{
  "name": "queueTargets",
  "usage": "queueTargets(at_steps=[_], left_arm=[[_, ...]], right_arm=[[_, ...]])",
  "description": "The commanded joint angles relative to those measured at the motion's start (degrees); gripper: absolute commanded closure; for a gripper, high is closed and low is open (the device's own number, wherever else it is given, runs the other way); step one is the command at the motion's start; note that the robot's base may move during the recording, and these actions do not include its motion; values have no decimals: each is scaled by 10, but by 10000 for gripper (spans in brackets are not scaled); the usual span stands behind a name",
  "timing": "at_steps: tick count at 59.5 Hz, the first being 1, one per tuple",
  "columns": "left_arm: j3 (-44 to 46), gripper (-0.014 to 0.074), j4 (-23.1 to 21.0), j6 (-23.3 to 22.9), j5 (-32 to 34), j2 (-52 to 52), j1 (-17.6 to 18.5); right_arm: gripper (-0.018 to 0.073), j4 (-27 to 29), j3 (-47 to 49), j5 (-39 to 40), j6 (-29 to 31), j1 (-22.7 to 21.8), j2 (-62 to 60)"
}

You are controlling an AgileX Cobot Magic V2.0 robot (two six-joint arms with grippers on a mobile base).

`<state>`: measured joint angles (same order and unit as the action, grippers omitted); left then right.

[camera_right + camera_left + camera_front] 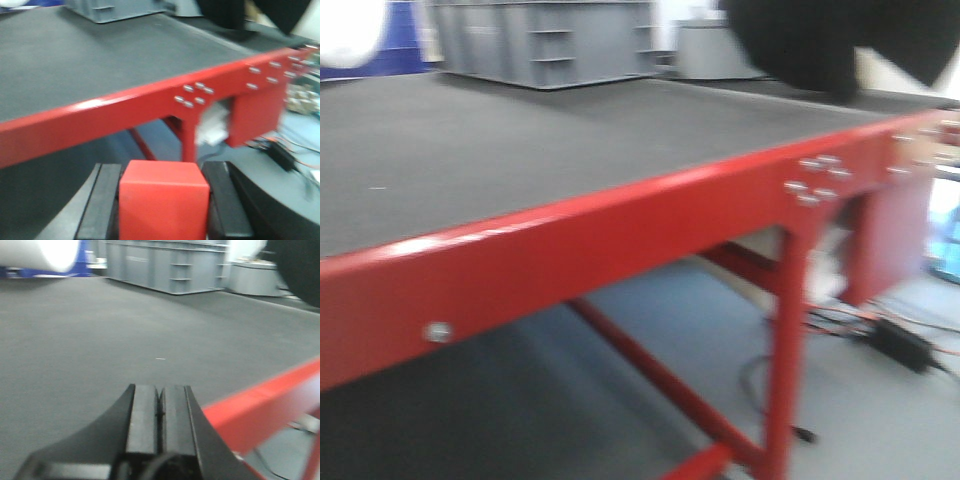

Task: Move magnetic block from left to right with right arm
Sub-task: 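Turn the base and drive up to the second grey table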

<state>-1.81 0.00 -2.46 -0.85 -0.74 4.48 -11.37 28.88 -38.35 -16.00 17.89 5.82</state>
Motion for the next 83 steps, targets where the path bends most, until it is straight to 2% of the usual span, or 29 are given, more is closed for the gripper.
queueTargets(at_steps=[1, 83], left_arm=[[-4, 713, 0, -2, 51, -6, 0], [-4, 713, 0, -2, 51, -6, 0]], right_arm=[[344, -13, 14, 51, 3, -4, 10], [344, -13, 14, 51, 3, -4, 10]])
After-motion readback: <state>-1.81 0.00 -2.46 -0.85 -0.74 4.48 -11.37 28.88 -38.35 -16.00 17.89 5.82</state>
